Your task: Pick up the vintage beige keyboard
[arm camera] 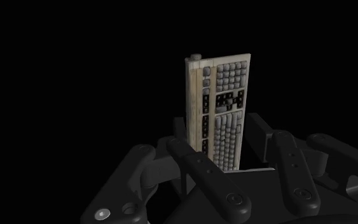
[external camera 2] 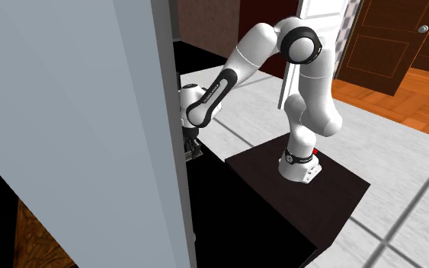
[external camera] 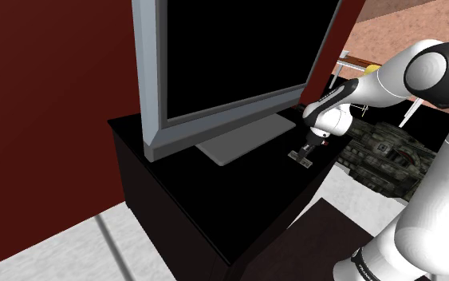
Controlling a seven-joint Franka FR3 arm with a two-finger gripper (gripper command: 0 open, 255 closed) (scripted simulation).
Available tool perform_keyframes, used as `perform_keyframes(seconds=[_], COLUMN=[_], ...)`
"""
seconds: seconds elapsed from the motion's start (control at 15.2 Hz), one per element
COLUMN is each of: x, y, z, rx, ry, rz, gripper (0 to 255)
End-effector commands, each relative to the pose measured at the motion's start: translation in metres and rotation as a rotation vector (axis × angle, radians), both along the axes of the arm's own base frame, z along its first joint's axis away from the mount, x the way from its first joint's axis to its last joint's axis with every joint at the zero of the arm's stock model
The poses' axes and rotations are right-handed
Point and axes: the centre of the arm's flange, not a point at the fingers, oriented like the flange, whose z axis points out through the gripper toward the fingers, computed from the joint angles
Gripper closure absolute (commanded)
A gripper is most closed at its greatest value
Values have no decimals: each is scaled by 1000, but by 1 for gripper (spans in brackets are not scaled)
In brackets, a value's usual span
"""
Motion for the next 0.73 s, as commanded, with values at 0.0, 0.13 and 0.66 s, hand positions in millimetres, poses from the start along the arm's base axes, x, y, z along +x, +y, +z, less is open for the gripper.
perform_keyframes(seconds=[0.0, 0.13, 0.66], x=[0, 0, 0], y=[0, 1, 0], z=[0, 0, 32], rx=[1, 1, 1], ry=[1, 1, 1], rz=[0, 0, 0], gripper=[255, 255, 255])
